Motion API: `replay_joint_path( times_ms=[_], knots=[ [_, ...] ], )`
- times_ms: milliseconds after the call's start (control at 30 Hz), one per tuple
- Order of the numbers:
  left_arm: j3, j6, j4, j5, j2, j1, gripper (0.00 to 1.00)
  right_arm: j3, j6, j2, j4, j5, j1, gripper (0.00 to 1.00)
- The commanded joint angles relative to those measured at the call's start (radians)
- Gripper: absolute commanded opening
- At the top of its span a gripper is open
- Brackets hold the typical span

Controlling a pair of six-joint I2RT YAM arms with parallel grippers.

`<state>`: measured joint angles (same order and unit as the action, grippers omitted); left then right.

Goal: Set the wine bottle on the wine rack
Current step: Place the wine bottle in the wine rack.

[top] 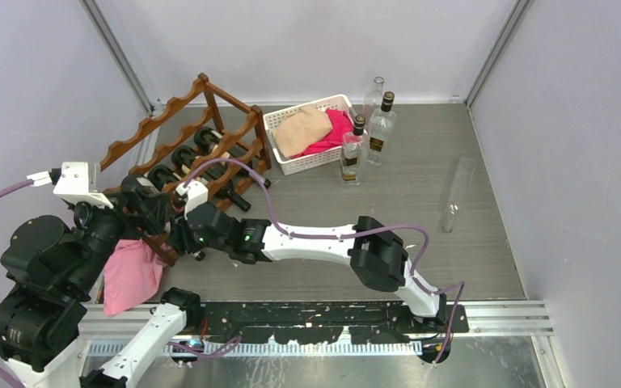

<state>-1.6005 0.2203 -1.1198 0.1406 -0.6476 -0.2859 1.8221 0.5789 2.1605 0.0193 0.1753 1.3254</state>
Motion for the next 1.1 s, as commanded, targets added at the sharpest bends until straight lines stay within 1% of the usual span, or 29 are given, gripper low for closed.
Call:
replay_joint_path(
  times_ms=[0, 67, 133, 300, 467, 767, 1067],
  knots=[
    [-0.016, -0.013, 0.03, -0.009, 0.009, 0.001, 0.79, 0.007, 0.011, -0.032, 0.051, 0.025, -0.002, 0.11],
    [-0.011, -0.011, 0.032, -0.009, 0.012, 0.001, 0.79, -0.028, 0.02, -0.048, 0.084, 0.039, 0.001, 0.06],
    [-0.01, -0.01, 0.032, -0.01, 0.012, 0.001, 0.79, -0.087, 0.012, -0.07, 0.136, 0.056, 0.004, 0.02],
    [0.001, -0.007, 0.036, -0.01, 0.015, 0.001, 0.79, -0.262, -0.089, -0.116, 0.423, 0.094, 0.03, 0.01],
    [0.005, -0.002, 0.038, -0.013, 0.016, 0.001, 0.78, -0.321, -0.152, -0.086, 0.605, 0.102, 0.035, 0.01],
    [0.002, -0.004, 0.027, -0.012, 0.011, 0.001, 0.78, -0.302, -0.21, -0.023, 0.691, 0.152, 0.048, 0.01],
    [0.012, -0.02, 0.02, -0.012, 0.009, 0.001, 0.78, -0.392, -0.231, -0.039, 0.72, 0.158, 0.081, 0.01]
  ],
)
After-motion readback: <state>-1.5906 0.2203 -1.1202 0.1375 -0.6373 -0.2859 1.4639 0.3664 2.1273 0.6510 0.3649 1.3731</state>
